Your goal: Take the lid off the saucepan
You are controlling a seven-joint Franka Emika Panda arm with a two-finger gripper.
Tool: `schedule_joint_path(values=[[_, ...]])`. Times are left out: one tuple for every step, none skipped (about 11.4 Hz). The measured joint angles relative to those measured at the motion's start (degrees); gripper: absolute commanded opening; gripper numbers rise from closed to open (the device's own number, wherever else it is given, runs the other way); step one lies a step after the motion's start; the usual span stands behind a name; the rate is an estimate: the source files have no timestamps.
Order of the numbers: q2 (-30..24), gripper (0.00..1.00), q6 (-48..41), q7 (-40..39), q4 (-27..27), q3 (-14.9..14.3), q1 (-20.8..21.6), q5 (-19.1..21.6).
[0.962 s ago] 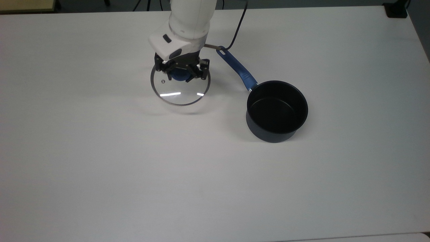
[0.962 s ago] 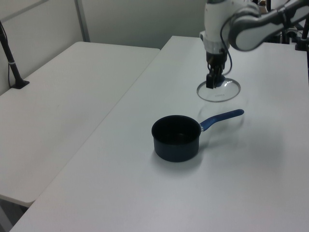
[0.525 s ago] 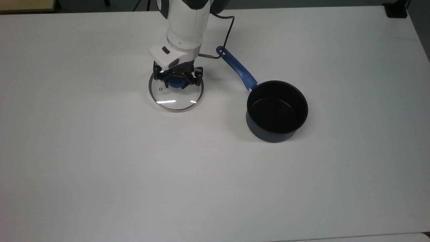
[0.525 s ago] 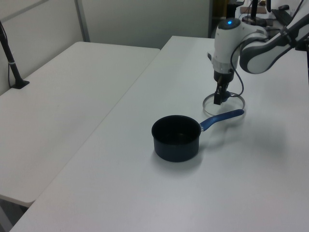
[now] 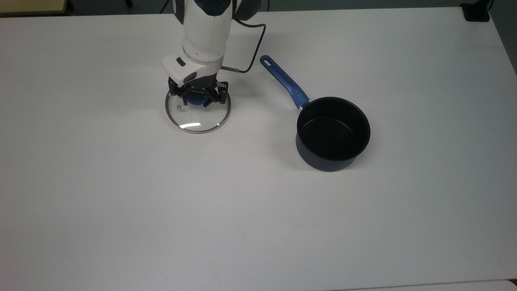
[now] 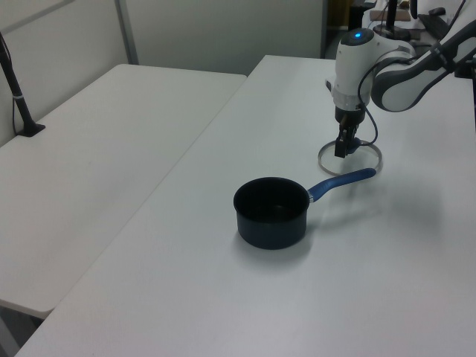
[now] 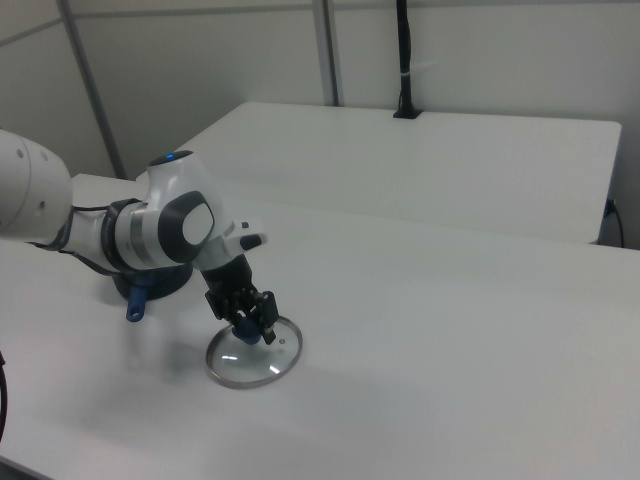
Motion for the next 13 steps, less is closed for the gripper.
schedule_joint_path(values=[[0.44, 1.0, 0.0, 0.0, -0.05, -0.01, -0.52, -0.04], [0.8, 1.0, 0.0, 0.15, -0.05, -0.04, -0.85, -0.05], [0.99, 1.0, 0.0, 0.9, -0.03, -0.04, -0.99, -0.05], [1.05, 1.0, 0.0, 1.63, 0.37, 0.0, -0.98, -0.05], [1.0, 1.0, -1.66, 3.11, 2.25, 0.06, -0.97, -0.05], [0.86, 1.0, -7.1, 4.24, 6.83, 0.11, -0.92, 0.2], [0.56, 1.0, -13.55, 4.78, 13.25, 0.14, -0.87, 1.97], [-0.1, 1.0, -19.96, 4.81, 20.32, 0.15, -0.82, 4.51], [-1.03, 1.0, -26.21, 4.81, 26.44, 0.16, -0.72, 6.2], [-2.28, 1.0, -32.19, 4.81, 31.07, 0.23, -0.59, 7.37], [-3.9, 1.0, -37.18, 4.81, 33.98, 0.28, -0.36, 9.42], [-6.01, 1.0, -41.34, 4.81, 35.44, -0.12, 0.33, 12.66], [-8.29, 1.0, -44.76, 4.81, 35.84, -2.13, 2.24, 15.42]])
